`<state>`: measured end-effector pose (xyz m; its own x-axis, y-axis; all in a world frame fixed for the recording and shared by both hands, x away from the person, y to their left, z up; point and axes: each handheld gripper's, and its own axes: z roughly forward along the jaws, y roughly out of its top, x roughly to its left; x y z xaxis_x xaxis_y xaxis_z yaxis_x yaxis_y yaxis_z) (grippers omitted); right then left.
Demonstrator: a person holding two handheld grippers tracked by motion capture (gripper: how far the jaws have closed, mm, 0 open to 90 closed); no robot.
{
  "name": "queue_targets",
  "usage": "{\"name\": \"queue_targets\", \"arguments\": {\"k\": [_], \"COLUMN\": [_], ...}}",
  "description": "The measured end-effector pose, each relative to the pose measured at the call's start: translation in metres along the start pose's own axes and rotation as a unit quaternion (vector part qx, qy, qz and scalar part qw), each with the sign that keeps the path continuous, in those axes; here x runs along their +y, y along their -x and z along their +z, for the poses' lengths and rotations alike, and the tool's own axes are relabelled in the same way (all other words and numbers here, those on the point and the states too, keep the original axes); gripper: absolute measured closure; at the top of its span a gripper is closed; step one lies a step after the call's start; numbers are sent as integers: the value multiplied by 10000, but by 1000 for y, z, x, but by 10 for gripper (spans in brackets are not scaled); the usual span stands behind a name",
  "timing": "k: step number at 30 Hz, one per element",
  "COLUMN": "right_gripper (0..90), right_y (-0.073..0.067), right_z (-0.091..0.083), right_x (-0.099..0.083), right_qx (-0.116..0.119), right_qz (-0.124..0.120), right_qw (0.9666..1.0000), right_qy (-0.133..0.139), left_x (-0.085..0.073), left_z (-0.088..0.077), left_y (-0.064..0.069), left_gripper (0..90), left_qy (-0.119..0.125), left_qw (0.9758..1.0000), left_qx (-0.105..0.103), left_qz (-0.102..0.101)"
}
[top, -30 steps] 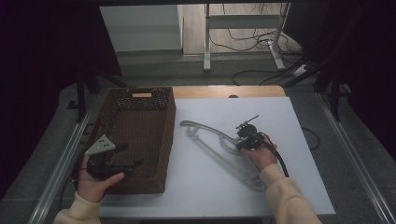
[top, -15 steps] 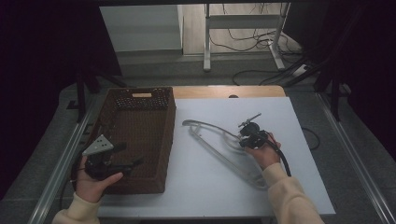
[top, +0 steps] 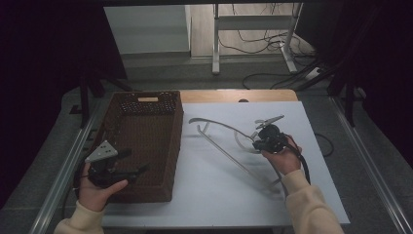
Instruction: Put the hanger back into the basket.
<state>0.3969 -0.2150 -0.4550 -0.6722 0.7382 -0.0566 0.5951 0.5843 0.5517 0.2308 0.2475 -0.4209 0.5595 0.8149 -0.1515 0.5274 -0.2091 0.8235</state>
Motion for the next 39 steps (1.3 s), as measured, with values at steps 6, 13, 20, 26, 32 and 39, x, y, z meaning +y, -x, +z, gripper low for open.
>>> {"name": "queue_targets", "arguments": {"k": [6,13,20,26,32,39], "right_gripper": [818,818,818,817,817,818], "right_y": [-1,-9,-19,-25,-29,-32], "right_z": [-21,-48,-58,-60,-59,-55], "right_x": [4,5,7,7,7,6], "right_qx": [119,320,430,474,525,572], "right_qz": [-139,-489,-859,-1056,-1244,-1331], "right_qw": [9993,9958,9911,9886,9861,9850], "right_qy": [331,711,919,964,966,935], "left_x": [1,3,13,25,33,52], "left_z": [-1,-2,-8,-14,-10,2], "left_y": [1,1,9,18,25,32], "left_gripper": [174,175,175,175,174,176], "left_qy": [9,44,196,307,281,167], "left_qw": [10000,9999,9994,9987,9983,9978], "left_qx": [3,-113,-293,-372,-448,-465], "left_qz": [11,-19,33,169,252,451]}}
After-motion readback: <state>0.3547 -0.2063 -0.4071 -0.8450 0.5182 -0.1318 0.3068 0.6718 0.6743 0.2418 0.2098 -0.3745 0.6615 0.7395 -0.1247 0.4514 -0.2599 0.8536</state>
